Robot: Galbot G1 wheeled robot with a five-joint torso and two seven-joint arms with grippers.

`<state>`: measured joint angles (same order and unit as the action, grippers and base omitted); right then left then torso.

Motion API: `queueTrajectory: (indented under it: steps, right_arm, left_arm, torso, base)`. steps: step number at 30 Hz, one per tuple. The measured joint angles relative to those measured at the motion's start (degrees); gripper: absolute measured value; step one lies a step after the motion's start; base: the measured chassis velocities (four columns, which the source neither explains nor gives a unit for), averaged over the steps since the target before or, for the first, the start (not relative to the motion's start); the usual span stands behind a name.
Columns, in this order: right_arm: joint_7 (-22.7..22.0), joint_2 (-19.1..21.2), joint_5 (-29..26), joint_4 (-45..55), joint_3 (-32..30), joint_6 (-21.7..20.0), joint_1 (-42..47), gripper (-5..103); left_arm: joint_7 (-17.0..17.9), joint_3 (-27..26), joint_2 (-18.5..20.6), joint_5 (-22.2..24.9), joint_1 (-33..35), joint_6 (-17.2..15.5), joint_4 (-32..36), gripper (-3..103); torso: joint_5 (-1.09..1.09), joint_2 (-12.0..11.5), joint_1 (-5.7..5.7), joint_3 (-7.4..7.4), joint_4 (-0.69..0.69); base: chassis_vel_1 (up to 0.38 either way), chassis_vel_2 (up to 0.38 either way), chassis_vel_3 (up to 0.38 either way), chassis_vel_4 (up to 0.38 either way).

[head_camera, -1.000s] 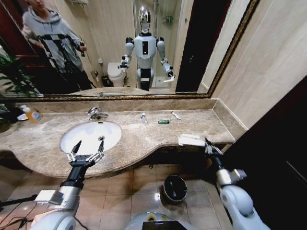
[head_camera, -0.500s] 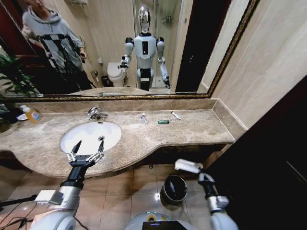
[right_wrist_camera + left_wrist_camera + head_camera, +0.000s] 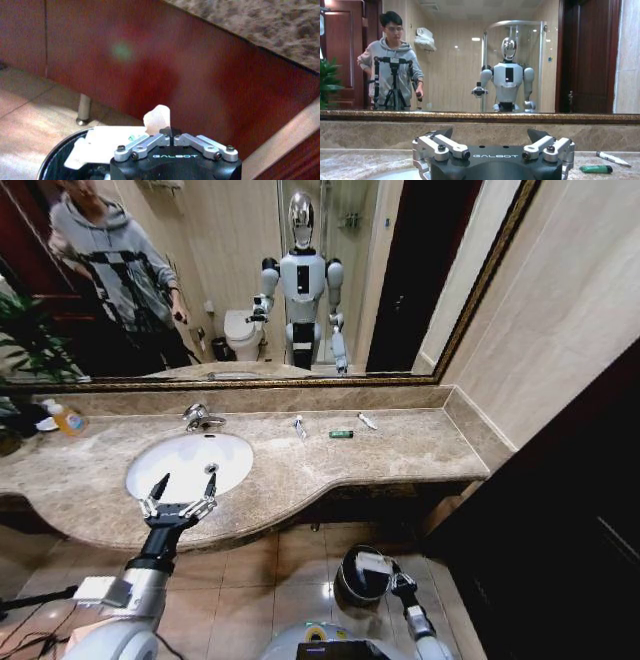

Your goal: Pick up the trash from the sink and place it in the trash bin.

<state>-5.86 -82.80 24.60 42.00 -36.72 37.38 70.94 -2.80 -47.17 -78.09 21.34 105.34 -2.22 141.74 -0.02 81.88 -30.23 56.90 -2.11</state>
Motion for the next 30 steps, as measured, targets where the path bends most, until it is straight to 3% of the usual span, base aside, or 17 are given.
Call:
queueTrajectory:
  steps: [4,7,11,27,30]
  right_arm:
    - [-1.1,-0.3,4.1,-3.6,0.0,0.6,-2.5,0]
    - [-5.9,-0.7,17.7,-9.6,-0.6,1.8,-6.0,0]
    - [-6.8,-1.1,22.8,-12.4,-0.7,0.9,-8.0,0]
    - [-2.0,-1.1,24.4,-20.0,-0.2,-6.5,-13.6,-3]
    - [2.2,-1.1,23.5,-19.3,0.0,-9.4,-13.2,12]
  left_arm:
    - [0.0,0.0,0.0,0.0,0.0,0.0,0.0,100]
    - [0.0,0.0,0.0,0.0,0.0,0.0,0.0,100]
    - [0.0,0.0,0.0,0.0,0.0,0.0,0.0,100]
    - [0.0,0.0,0.0,0.0,0.0,0.0,0.0,100]
    - [0.0,0.0,0.0,0.0,0.0,0.0,0.0,100]
  torso:
    - [0.02,0.0,0.00,0.00,-0.01]
    - [0.01,0.0,0.00,0.00,0.00]
    - [0.02,0.0,0.00,0.00,0.00]
    - [0.02,0.0,0.00,0.00,-0.01]
    - [0.02,0.0,0.01,0.00,0.00]
  base:
    - [0.000,0.000,0.000,0.000]
    - [0.000,0.000,0.000,0.000]
    - [0.000,0.000,0.000,0.000]
    - [0.000,0.000,0.000,0.000]
    - [0.000,0.000,0.000,0.000]
